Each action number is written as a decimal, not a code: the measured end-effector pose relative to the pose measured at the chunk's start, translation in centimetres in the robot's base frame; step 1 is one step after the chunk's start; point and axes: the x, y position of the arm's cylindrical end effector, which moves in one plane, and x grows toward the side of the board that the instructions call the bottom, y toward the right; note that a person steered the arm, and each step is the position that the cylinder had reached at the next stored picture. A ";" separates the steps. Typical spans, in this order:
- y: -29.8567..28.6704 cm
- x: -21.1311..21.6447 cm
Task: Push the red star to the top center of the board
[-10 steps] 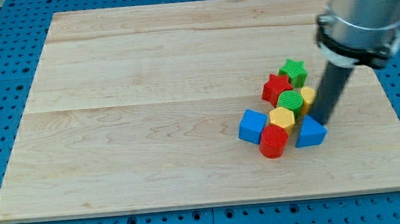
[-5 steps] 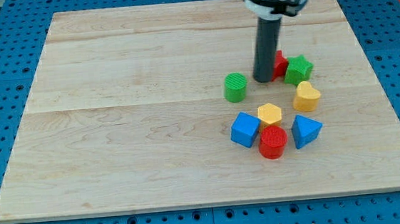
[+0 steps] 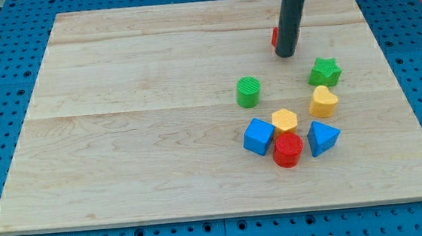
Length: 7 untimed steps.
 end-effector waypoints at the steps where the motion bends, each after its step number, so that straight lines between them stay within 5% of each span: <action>1: 0.2 -2.2; 3: 2.7 -4.7; 5: -1.5 -7.0; 7: 5.3 -8.9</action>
